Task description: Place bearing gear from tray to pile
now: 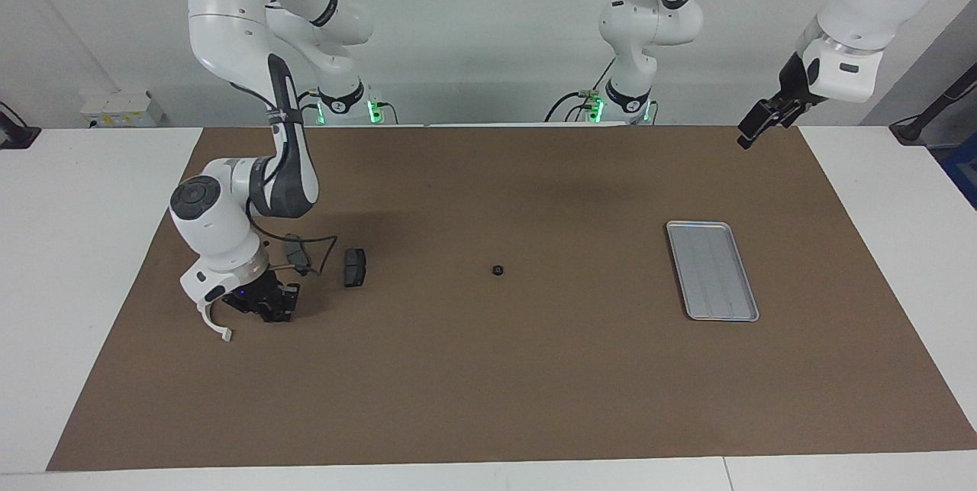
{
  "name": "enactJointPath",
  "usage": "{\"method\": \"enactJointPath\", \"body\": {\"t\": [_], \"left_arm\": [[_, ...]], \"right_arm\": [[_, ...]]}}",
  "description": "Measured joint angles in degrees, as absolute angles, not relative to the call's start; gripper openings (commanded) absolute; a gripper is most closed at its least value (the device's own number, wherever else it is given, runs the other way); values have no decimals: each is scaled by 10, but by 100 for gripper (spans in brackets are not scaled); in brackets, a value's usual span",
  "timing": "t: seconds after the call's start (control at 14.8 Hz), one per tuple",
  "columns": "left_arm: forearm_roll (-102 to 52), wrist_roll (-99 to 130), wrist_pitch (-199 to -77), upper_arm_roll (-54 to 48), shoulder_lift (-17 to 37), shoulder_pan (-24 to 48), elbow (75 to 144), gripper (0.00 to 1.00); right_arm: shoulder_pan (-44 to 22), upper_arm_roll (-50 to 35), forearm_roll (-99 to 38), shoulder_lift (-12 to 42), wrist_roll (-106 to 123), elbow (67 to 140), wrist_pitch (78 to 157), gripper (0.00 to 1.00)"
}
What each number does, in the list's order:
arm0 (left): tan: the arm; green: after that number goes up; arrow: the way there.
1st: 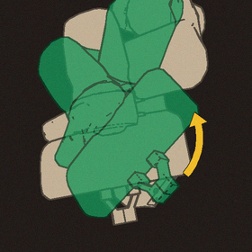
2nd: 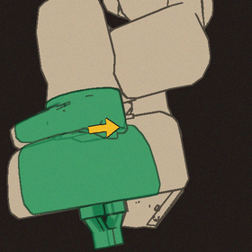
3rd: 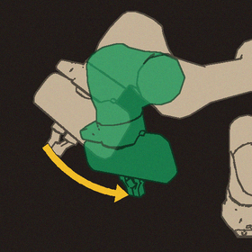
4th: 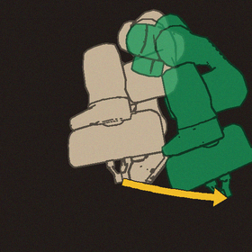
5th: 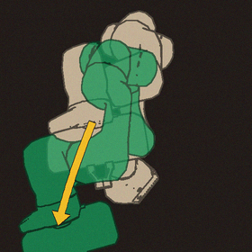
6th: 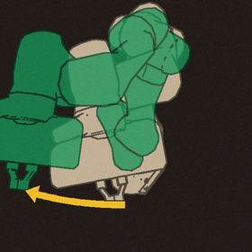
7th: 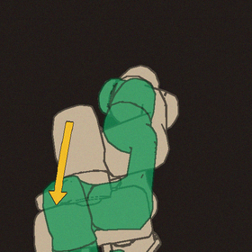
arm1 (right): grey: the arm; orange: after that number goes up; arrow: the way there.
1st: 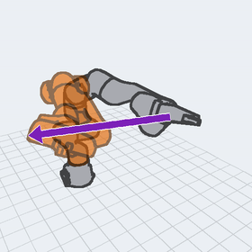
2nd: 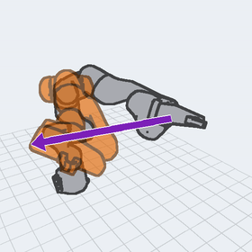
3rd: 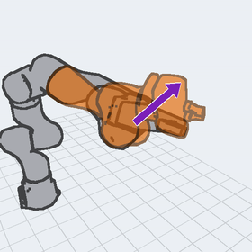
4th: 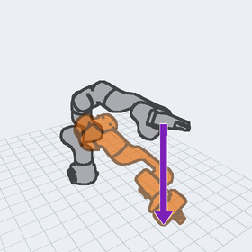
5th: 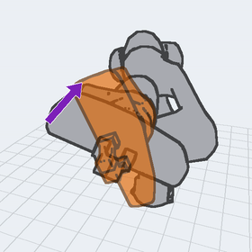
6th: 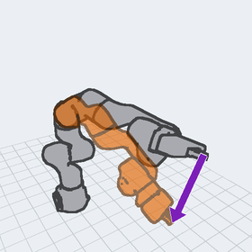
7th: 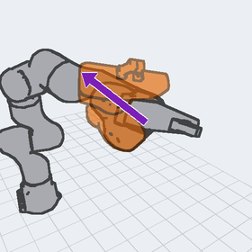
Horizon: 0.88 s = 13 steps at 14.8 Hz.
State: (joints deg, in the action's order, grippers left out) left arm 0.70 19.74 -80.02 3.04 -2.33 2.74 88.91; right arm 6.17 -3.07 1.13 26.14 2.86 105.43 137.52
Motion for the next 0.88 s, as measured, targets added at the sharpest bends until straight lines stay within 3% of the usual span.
{"method": "enactJointPath", "body": {"t": [0.27,0.47,0.88], "left_arm": [[7,121,-778,11,-48,-12,894,100],[7,94,-844,5,-50,-14,922,100],[7,90,-887,1,-30,-14,940,100]], "right_arm": [[61,-32,11,258,29,1052,1368,74],[55,-34,11,237,28,1026,1311,74],[-21,-39,16,221,-25,862,1149,71]]}}
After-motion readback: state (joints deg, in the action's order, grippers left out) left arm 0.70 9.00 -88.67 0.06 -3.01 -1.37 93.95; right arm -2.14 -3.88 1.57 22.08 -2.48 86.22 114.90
